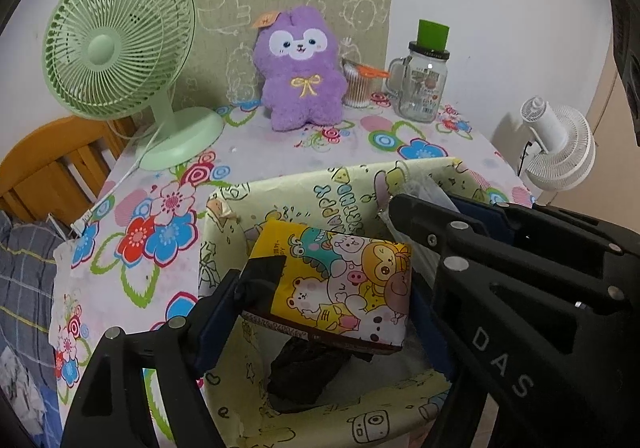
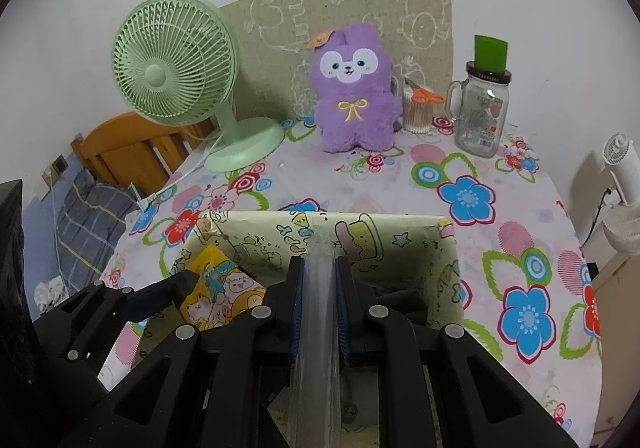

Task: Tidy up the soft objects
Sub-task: 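Lower both items into the box and open both tools, then withdraw both tools from the box toward the items in front of it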

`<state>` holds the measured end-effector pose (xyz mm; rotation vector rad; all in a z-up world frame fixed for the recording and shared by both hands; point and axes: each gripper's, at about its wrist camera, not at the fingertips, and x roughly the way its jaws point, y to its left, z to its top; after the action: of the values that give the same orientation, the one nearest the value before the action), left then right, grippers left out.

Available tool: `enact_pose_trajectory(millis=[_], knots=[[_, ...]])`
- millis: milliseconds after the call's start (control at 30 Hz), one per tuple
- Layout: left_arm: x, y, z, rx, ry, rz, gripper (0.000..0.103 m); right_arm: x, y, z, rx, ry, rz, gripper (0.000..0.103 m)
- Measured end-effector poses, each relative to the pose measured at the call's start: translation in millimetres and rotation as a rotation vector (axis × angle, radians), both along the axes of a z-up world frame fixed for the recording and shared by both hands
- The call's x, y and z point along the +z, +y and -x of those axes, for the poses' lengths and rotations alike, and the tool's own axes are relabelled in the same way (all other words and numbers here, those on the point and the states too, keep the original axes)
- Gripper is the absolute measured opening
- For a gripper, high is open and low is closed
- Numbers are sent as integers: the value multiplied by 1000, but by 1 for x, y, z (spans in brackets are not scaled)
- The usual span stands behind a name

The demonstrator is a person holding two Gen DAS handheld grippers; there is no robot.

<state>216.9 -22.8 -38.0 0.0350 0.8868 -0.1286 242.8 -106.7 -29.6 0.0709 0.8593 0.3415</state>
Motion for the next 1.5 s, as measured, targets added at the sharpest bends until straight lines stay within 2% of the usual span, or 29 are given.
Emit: enact_pose_trajectory(millis=[100,167,233,300,433,900,1067,1500], knots=[[1,1,0,-1,-5,14,85,-4,2,-2,-3,13,15,21],[0,0,0,-1,-2,11,89,-6,3,-2,-7,25,33,31],[-1,0,-1,-5,4,9,92,-9,2,-2,-15,40,42,55],[0,0,1,-5,-3,2,94,-9,-2,0,-30,29,36,68],[4,-1,4,-10,-18,-1,100,-5,-8,6,-58,-3,48,77],[15,-9,30,-14,-51,-23,101,7,-18,33,-81,-12,71,79],[20,-9,41,-12,-65,-20,101,15,-18,47,-84,-49,92,87],[25,-11,71,-13,-83,-17,101,26,-25,80,-97,-80,98,88]])
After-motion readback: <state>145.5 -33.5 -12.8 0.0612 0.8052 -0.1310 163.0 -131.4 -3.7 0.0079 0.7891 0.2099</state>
